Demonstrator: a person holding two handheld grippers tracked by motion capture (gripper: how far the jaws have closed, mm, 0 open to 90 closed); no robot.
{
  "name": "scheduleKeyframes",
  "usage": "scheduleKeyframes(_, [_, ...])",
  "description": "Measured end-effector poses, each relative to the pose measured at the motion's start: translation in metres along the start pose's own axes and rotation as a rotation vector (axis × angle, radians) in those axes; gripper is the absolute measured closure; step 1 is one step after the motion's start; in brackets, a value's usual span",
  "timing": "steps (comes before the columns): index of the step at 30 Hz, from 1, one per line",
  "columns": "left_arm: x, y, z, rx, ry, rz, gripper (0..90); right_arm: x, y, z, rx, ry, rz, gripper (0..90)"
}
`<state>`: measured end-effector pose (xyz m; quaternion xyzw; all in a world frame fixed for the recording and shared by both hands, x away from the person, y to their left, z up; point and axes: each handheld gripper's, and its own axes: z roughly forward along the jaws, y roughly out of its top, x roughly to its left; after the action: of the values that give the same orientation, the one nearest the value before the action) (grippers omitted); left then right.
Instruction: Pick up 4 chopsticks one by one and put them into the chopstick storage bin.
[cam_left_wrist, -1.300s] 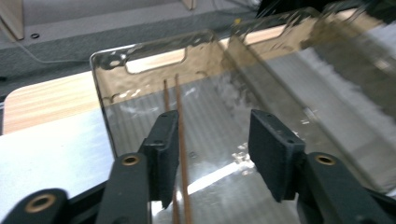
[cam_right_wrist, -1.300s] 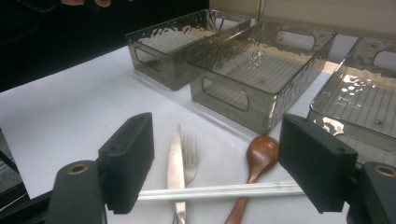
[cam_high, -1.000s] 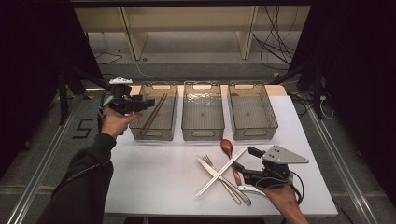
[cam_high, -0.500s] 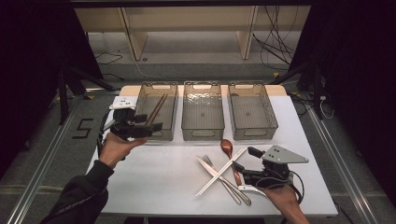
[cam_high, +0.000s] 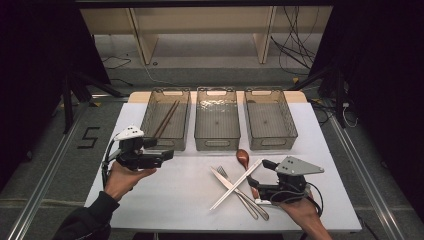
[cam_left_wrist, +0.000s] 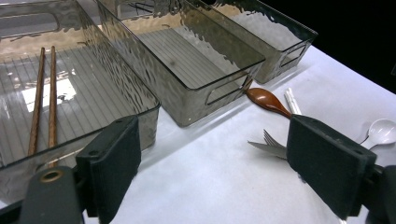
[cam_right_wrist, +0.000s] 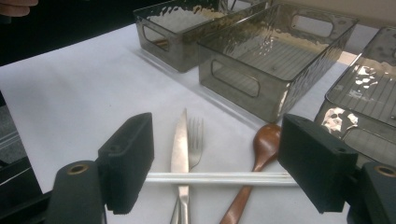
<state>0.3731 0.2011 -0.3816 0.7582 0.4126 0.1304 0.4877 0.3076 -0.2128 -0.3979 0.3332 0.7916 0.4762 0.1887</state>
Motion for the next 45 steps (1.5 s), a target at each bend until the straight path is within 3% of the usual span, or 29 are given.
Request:
scheduleKeyframes(9, [-0.003, -0.014, -0.007, 0.007, 0.017, 0.01, 17.5, -0.002, 0.001, 0.003, 0.023, 0.008, -0.026, 27.9])
scheduleKeyframes(21, [-0.005, -0.024, -0.013, 0.005, 0.034, 0.031, 17.0, -0.009, 0.007, 0.021, 0.133, 0.03, -0.13, 28.2])
scheduleKeyframes(29, [-0.012, -0.03, -0.016, 0.021, 0.018, 0.047, 16.1, -0.013, 0.009, 0.038, 0.222, 0.042, -0.224, 31.3])
scheduleKeyframes(37, [-0.014, -0.033, -0.019, 0.023, 0.027, 0.056, 15.8, -0.015, 0.008, 0.055, 0.306, 0.072, -0.31, 31.7])
scheduleKeyframes(45, [-0.015, -0.036, -0.018, 0.036, 0.023, 0.054, 15.7, -0.014, 0.003, 0.069, 0.391, 0.097, -0.414, 39.3])
